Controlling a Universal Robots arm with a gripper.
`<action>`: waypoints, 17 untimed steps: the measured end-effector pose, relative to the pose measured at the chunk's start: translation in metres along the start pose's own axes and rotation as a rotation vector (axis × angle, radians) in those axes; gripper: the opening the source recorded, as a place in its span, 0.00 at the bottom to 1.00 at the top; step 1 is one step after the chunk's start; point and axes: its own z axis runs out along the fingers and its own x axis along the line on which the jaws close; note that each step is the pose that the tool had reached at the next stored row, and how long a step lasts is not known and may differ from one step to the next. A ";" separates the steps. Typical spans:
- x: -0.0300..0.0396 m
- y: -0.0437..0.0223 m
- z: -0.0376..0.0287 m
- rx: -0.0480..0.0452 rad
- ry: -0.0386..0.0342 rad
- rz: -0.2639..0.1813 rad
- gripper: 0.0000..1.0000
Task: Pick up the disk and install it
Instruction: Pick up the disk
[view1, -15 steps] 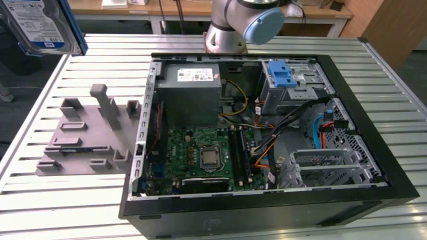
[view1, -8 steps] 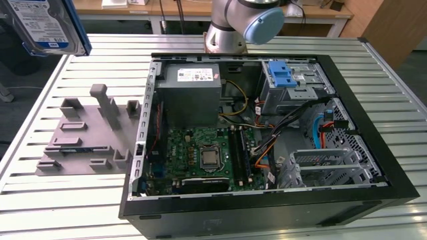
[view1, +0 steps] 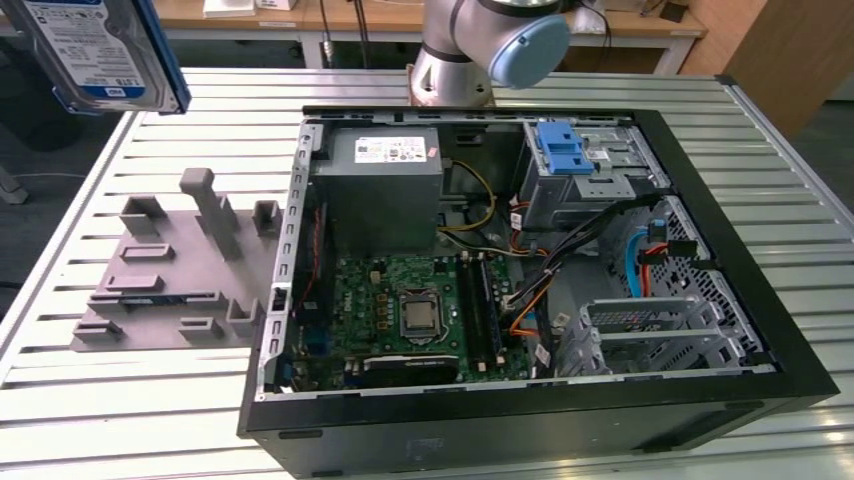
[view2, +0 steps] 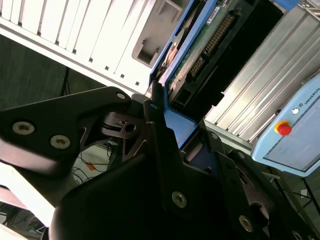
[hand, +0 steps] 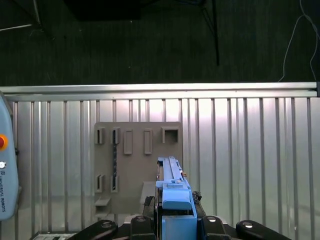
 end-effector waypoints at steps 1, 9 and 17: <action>0.0006 -0.0009 0.0000 0.0000 -0.0001 0.000 0.37; 0.0019 -0.0059 -0.0001 0.0001 0.0000 0.000 0.37; 0.0020 -0.0076 -0.0001 0.0001 0.0000 0.000 0.37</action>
